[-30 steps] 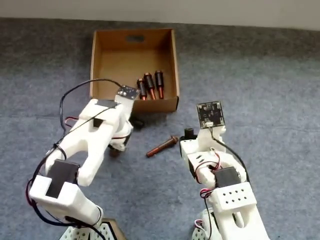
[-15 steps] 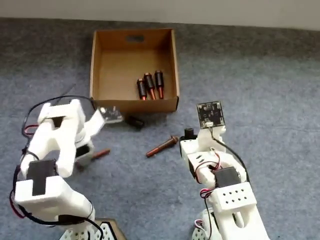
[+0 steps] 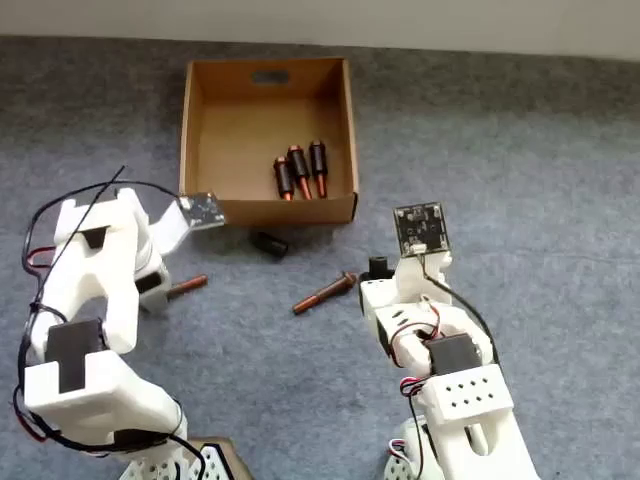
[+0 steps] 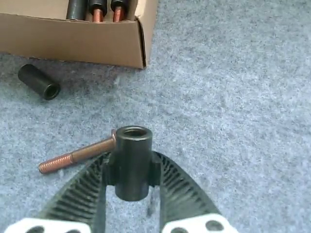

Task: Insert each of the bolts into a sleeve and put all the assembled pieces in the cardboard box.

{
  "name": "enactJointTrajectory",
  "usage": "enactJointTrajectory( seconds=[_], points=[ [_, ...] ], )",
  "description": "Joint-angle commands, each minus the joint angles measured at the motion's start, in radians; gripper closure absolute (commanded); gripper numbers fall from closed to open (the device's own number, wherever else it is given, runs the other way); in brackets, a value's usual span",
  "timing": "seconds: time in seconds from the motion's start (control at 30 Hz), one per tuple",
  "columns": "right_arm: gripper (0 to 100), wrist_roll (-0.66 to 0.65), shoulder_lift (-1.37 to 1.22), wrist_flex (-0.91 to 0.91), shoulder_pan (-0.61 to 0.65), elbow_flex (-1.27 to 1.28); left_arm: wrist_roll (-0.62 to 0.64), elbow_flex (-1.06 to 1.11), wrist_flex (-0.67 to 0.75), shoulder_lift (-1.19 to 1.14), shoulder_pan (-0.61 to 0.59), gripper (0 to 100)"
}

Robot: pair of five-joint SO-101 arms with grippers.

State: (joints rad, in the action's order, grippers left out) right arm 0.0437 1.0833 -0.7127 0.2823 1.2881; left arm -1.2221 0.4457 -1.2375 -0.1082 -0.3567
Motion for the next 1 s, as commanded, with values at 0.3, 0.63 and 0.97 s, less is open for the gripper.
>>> enactJointTrajectory(
  seconds=[0.3, 0.63, 0.97],
  points=[
    [99.2, 0.011, 0.021, 0.008, -0.013, -0.005, 0.439, -0.166, -0.11, 0.05, 0.016, 82],
    [99.2, 0.011, 0.021, 0.008, -0.012, -0.005, 1.028, -0.004, -0.242, 0.211, 0.128, 82],
    [99.2, 0.011, 0.021, 0.008, -0.012, 0.016, 1.834, 0.004, -0.115, 0.229, 0.143, 82]
  ],
)
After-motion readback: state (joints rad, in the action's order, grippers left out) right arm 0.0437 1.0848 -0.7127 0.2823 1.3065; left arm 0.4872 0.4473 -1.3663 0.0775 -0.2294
